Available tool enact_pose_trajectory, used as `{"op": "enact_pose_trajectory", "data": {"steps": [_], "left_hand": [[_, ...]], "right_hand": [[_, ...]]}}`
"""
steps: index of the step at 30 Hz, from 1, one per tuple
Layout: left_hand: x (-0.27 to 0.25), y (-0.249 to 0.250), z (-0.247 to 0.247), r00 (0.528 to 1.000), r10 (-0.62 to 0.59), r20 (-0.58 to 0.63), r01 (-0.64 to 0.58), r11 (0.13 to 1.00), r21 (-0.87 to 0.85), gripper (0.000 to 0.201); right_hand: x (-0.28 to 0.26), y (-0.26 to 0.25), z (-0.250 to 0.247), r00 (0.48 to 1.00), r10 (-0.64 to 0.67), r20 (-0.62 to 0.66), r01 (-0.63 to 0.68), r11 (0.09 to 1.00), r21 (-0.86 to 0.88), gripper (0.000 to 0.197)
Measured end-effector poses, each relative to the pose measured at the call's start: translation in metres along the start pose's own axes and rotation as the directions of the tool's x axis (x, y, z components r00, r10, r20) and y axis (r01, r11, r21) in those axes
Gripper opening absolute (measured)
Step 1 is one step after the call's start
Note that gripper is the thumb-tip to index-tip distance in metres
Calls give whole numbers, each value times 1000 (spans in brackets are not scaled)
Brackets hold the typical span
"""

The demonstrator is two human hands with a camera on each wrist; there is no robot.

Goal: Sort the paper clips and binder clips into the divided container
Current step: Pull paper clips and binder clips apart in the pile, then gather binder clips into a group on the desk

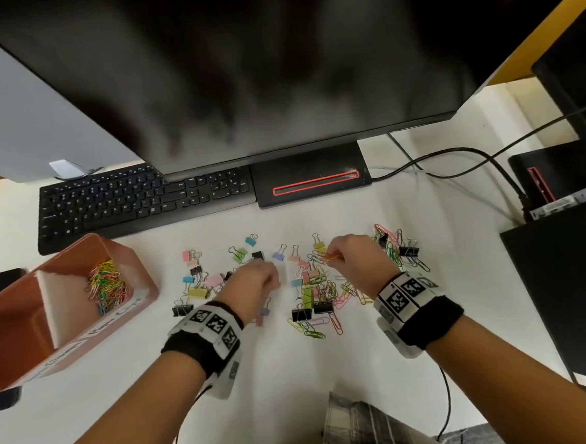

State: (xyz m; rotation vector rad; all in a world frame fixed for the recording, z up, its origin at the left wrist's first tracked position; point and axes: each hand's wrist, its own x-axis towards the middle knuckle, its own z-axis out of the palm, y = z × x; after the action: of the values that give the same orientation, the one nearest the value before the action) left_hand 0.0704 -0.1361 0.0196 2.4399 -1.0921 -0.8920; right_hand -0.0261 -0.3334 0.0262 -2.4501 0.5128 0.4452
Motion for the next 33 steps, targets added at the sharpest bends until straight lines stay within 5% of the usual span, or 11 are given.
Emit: {"op": "enact_pose_trajectory", "data": {"steps": [3,5,12,17,21,24,27,30,33], "left_hand": [[-27,-13,-38,943,-77,-324,24,987,-162,12],[-54,-32,-67,879,-205,-431,91,959,-270,9],[-119,-130,-121,672,-545,-502,362,833,-419,11],[-129,-165,-121,723,-596,-349,334,744,-579,33],[-145,-163,-124,730,-507,-459,284,835,-471,32],[-148,-136,-124,776,-359,-519,147,903,-405,22],[-134,-102,-108,859,-245,-449,10,886,-464,12],[-104,-66,-71,942,-116,-314,-41,891,-453,16],[-71,-26,-21,991,-25,-132,-33,908,-417,31]], "right_hand": [[-4,-41,-12,995,-83,-55,83,997,-1,13],[-1,-83,-14,987,-149,-59,151,988,21,14],[38,-260,47,937,-348,-12,347,930,121,13],[62,-322,102,948,-317,29,304,928,213,21],[52,-309,108,950,-313,-8,291,873,392,50],[32,-266,90,932,-355,-72,347,819,457,36],[3,-190,70,945,-313,-94,327,910,255,27],[-24,-107,56,992,-115,-54,115,993,0,45],[-42,-49,52,1000,22,8,-20,981,-193,65]]}}
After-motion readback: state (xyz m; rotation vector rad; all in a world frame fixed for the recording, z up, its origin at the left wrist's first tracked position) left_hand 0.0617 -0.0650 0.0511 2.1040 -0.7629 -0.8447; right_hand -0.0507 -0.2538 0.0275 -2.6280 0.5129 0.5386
